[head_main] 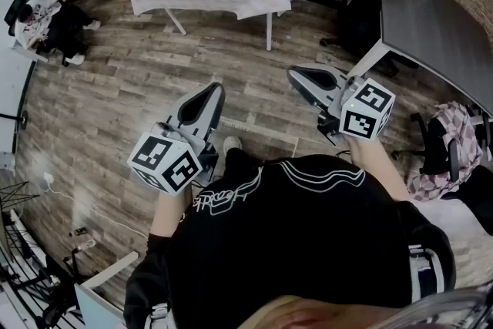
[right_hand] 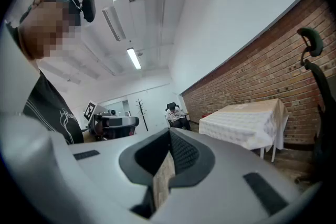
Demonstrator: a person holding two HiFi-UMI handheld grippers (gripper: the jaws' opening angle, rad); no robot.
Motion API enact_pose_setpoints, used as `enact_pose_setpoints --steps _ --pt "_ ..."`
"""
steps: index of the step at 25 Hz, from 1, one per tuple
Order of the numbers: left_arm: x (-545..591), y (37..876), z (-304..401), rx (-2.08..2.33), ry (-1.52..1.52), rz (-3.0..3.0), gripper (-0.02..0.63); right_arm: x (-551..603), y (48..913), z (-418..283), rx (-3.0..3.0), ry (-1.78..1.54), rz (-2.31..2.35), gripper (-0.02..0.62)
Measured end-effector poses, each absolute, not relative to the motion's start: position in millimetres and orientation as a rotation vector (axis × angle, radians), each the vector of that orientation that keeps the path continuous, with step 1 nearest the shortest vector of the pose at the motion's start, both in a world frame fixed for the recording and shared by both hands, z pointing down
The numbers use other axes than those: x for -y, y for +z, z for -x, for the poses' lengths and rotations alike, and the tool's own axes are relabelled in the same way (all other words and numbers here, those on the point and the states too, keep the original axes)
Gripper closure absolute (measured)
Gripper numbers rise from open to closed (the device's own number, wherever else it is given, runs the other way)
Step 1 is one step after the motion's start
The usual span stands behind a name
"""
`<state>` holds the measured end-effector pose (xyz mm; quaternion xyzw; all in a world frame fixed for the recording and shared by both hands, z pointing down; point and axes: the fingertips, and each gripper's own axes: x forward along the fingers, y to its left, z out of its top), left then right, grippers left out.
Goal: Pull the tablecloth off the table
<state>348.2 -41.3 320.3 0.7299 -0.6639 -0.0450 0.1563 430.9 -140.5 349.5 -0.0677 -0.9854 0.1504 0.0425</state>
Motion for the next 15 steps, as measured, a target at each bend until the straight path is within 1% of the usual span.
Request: enact_pose_setpoints --steps 7,15 --pt "45 330 -330 1.893 -0.117 -2.080 0.597 143 358 -413 3.003 0.471 0.198 0.598" --pt "58 345 -285 1.862 -0.134 -2.053 0.597 152 370 -372 2.954 0.511 0.202 0.598"
